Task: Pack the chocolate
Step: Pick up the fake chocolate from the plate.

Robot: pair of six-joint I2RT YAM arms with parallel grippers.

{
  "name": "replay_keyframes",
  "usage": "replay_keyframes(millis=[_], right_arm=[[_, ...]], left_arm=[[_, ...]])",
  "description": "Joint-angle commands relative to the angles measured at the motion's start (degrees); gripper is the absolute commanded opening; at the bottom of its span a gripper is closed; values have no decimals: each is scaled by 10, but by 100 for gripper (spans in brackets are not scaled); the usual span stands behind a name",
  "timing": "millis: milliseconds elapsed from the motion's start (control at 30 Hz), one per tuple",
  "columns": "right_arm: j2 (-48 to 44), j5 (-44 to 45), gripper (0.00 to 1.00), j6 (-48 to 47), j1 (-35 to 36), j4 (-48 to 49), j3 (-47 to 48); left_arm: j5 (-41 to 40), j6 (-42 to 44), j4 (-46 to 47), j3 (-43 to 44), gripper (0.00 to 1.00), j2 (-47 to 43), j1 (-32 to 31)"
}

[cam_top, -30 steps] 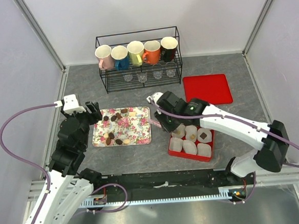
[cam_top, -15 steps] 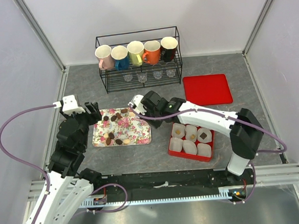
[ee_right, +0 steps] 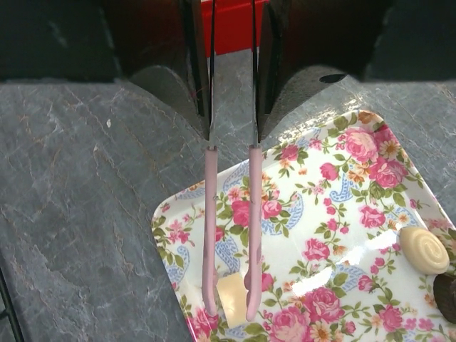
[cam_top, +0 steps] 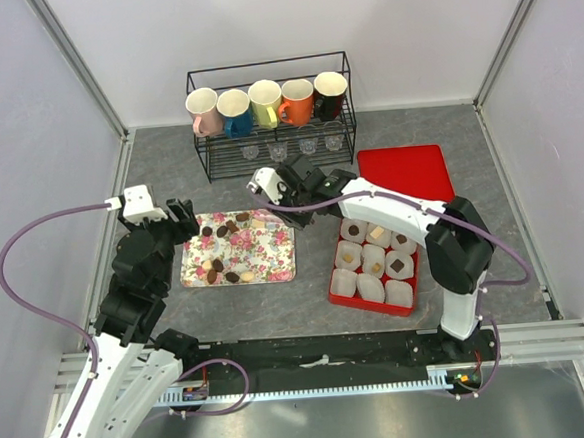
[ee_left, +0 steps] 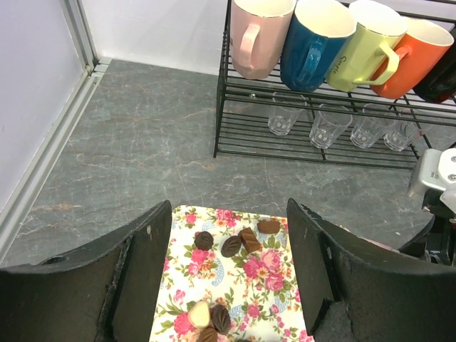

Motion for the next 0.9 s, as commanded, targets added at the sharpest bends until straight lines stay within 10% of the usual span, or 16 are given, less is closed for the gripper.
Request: replay_keyframes(millis=[0, 867], right_arm=[[21, -36, 36, -39, -6, 14, 37], [96, -80, 47, -88, -21, -24, 86]], left_arm=[[1, -14, 11, 1, 72, 5, 4], [3, -11, 11, 0, 72, 13, 8]])
